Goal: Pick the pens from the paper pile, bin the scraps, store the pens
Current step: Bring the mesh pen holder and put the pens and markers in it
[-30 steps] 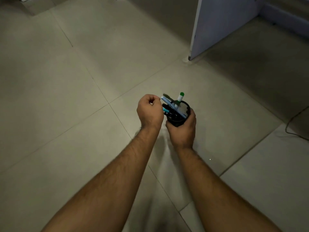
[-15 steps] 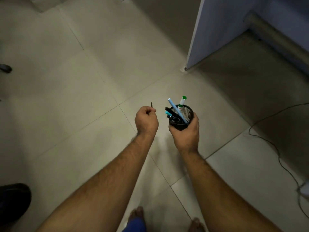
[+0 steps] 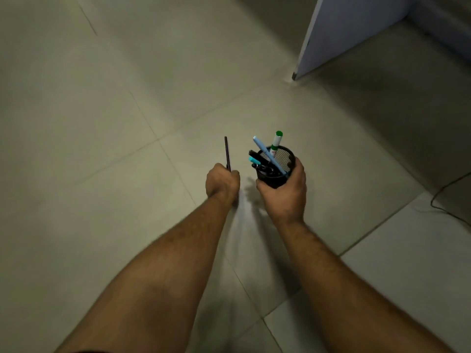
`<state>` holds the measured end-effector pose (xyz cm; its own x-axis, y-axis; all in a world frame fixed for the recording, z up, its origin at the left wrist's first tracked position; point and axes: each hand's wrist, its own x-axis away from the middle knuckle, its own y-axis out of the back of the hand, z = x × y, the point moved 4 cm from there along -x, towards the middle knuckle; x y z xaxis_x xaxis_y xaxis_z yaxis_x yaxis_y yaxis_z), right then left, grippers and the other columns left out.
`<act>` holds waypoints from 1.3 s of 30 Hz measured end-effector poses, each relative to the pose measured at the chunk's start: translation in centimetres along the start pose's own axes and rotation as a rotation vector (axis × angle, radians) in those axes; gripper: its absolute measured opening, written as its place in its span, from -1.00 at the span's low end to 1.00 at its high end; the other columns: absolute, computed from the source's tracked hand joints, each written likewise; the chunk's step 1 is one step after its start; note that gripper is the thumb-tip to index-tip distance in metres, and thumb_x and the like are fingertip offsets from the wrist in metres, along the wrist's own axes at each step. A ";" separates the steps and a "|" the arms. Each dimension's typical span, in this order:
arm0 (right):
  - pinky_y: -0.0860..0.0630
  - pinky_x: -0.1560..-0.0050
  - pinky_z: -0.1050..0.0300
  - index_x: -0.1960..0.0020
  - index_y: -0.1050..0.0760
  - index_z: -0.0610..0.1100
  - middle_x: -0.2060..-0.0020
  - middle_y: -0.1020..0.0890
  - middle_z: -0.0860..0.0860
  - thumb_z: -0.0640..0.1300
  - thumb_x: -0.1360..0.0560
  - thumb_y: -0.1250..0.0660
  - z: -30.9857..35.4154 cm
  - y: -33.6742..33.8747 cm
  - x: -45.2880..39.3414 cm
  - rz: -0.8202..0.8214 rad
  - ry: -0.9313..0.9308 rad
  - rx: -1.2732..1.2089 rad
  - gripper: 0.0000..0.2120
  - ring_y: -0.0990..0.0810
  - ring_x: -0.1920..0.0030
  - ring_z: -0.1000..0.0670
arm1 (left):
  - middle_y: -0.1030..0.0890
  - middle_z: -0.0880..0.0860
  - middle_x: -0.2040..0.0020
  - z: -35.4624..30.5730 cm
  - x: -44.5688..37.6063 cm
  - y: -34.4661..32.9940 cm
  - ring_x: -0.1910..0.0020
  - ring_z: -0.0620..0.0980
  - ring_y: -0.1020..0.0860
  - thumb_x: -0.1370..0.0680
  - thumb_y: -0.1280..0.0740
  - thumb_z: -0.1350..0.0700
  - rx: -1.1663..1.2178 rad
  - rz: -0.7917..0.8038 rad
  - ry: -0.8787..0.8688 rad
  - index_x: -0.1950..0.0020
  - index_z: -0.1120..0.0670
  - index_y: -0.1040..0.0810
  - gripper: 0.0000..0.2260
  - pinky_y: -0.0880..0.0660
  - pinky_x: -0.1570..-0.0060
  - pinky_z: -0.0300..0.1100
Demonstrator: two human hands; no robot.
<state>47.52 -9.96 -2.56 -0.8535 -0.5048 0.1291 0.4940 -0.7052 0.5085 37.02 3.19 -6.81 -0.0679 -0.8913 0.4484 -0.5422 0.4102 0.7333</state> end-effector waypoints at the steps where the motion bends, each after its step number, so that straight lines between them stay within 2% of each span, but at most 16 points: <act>1: -0.56 -0.27 -0.05 -0.46 -0.27 0.03 -0.30 -0.48 0.06 0.04 -0.26 -0.56 -0.9 -0.9 -0.3 -0.004 0.003 -0.010 -0.15 -0.51 -0.29 -0.01 | -0.59 0.15 -0.12 0.7 -0.9 -1.1 -0.06 0.16 -0.57 -0.52 -0.33 -0.04 -0.015 -0.013 0.012 -0.18 0.16 -0.48 -0.66 -0.54 0.03 -0.06; 4: -0.56 -0.26 -0.04 -0.44 -0.29 0.06 -0.27 -0.50 0.08 0.04 -0.25 -0.57 -2.5 -2.8 -1.3 -0.007 0.032 -0.046 -0.17 -0.52 -0.27 0.01 | -0.54 0.16 -0.17 2.3 -2.5 -2.6 -0.12 0.18 -0.55 -0.54 -0.34 -0.09 -0.084 -0.056 0.009 -0.24 0.14 -0.41 -0.59 -0.55 -0.04 0.00; 7: -0.56 -0.26 -0.04 -0.45 -0.29 0.02 -0.28 -0.50 0.05 0.01 -0.26 -0.58 -2.7 -4.2 -1.8 0.003 0.047 -0.042 -0.16 -0.52 -0.27 0.00 | -0.53 0.17 -0.13 2.8 -3.4 -3.2 -0.06 0.18 -0.55 -0.59 -0.22 0.09 -0.226 -0.076 -0.151 -0.19 0.15 -0.45 -0.78 -0.56 -0.02 0.04; 9: -0.56 -0.26 -0.04 -0.45 -0.30 0.01 -0.27 -0.50 0.04 0.00 -0.26 -0.58 -2.1 -4.6 -2.1 0.001 0.047 -0.043 -0.16 -0.52 -0.26 -0.01 | -0.53 0.17 -0.11 2.8 -3.5 -2.9 -0.05 0.18 -0.54 -0.58 -0.19 0.16 -0.271 -0.076 -0.187 -0.16 0.16 -0.47 -0.81 -0.55 -0.02 0.02; 13: -0.56 -0.25 -0.02 -0.44 -0.30 0.00 -0.25 -0.51 0.03 -0.03 -0.27 -0.59 -0.2 -4.2 -1.9 0.004 0.041 -0.055 -0.19 -0.53 -0.25 -0.01 | -0.54 0.15 -0.07 2.7 -2.5 -0.9 -0.04 0.15 -0.54 -0.54 -0.28 0.07 -0.308 -0.065 -0.169 -0.13 0.14 -0.55 -0.78 -0.57 0.02 -0.01; 15: -0.56 -0.26 -0.01 -0.44 -0.31 -0.02 -0.26 -0.51 0.00 -0.06 -0.28 -0.59 1.2 -3.1 -1.1 -0.005 0.003 -0.063 -0.19 -0.54 -0.25 -0.03 | -0.59 0.14 -0.01 2.1 -1.1 1.5 0.02 0.14 -0.56 -0.50 -0.31 0.04 -0.223 -0.091 -0.152 -0.06 0.15 -0.59 -0.77 -0.54 0.12 -0.09; 19: -0.58 -0.20 0.03 -0.43 -0.32 -0.03 -0.25 -0.52 -0.01 -0.05 -0.28 -0.59 6.9 1.3 1.6 -0.020 -0.092 -0.076 -0.20 -0.57 -0.22 -0.05 | -0.62 -0.01 0.22 -0.8 3.5 9.2 0.20 0.01 -0.55 -0.42 -0.38 0.10 0.132 -0.131 -0.106 0.10 0.10 -0.64 -0.88 -0.41 0.21 -0.24; 21: -0.58 -0.17 0.06 -0.42 -0.33 -0.03 -0.23 -0.52 -0.02 -0.06 -0.29 -0.59 10.3 4.2 2.8 -0.017 -0.146 -0.069 -0.23 -0.57 -0.19 -0.06 | -0.60 -0.04 0.32 -3.1 6.0 13.8 0.26 0.00 -0.58 -0.39 -0.41 0.15 0.375 -0.129 -0.080 0.20 0.05 -0.63 -0.98 -0.51 0.23 -0.20; 23: -0.59 -0.17 0.00 -0.40 -0.34 -0.03 -0.20 -0.53 -0.02 -0.06 -0.28 -0.58 14.6 7.3 3.9 -0.002 -0.197 -0.064 -0.24 -0.59 -0.17 -0.08 | -0.57 -0.02 0.36 -6.0 9.0 19.2 0.33 0.01 -0.56 -0.40 -0.42 0.19 0.592 -0.135 -0.054 0.25 0.03 -0.60 -0.92 -0.60 0.27 -0.12; 26: -0.60 -0.15 0.00 -0.39 -0.34 -0.04 -0.17 -0.54 -0.01 -0.07 -0.27 -0.59 22.4 12.2 5.2 0.046 -0.214 -0.043 -0.24 -0.59 -0.13 -0.06 | -0.56 0.04 0.28 -11.6 14.4 28.4 0.29 -0.02 -0.54 -0.47 -0.38 0.26 0.776 -0.152 -0.062 0.15 0.14 -0.61 -0.96 -0.58 0.35 -0.19; 28: -0.60 -0.11 0.07 -0.40 -0.32 -0.06 -0.17 -0.52 0.02 -0.10 -0.29 -0.59 27.9 15.6 6.2 0.082 -0.204 -0.003 -0.23 -0.56 -0.11 -0.01 | -0.58 0.08 0.21 -15.4 18.2 34.3 0.25 -0.02 -0.59 -0.49 -0.36 0.28 0.887 -0.134 -0.068 0.05 0.21 -0.60 -0.94 -0.63 0.29 -0.14; 30: -0.62 -0.11 0.00 -0.41 -0.32 -0.05 -0.18 -0.53 0.01 -0.08 -0.27 -0.60 33.5 19.4 7.2 0.088 -0.191 0.045 -0.21 -0.57 -0.13 -0.03 | -0.63 0.13 0.16 -19.2 22.2 40.2 0.22 0.01 -0.65 -0.51 -0.35 0.30 0.985 -0.095 -0.055 -0.01 0.24 -0.56 -0.90 -0.65 0.23 -0.08; 33: -0.62 -0.09 -0.11 -0.39 -0.34 -0.06 -0.17 -0.55 -0.04 -0.04 -0.24 -0.58 41.3 24.4 9.1 0.097 -0.166 0.131 -0.22 -0.59 -0.14 -0.12 | -0.65 0.17 0.15 -23.4 28.0 47.5 0.25 0.04 -0.65 -0.52 -0.34 0.31 1.006 -0.069 -0.050 -0.02 0.24 -0.52 -0.90 -0.64 0.24 -0.12; 39: -0.56 -0.07 -0.02 -0.32 -0.38 -0.08 -0.16 -0.55 -0.05 -0.05 -0.25 -0.53 55.1 32.8 13.2 0.162 0.040 0.166 -0.32 -0.56 -0.14 -0.16 | -0.63 0.19 0.23 -30.1 39.5 58.6 0.31 0.04 -0.61 -0.51 -0.34 0.34 0.803 -0.050 -0.150 0.08 0.21 -0.55 -0.95 -0.62 0.29 -0.16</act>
<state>43.34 -12.39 62.73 -0.7562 -0.6265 0.1888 0.5875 -0.5232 0.6174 27.78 -2.14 69.26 -0.1082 -0.9447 0.3096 -0.9784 0.1564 0.1353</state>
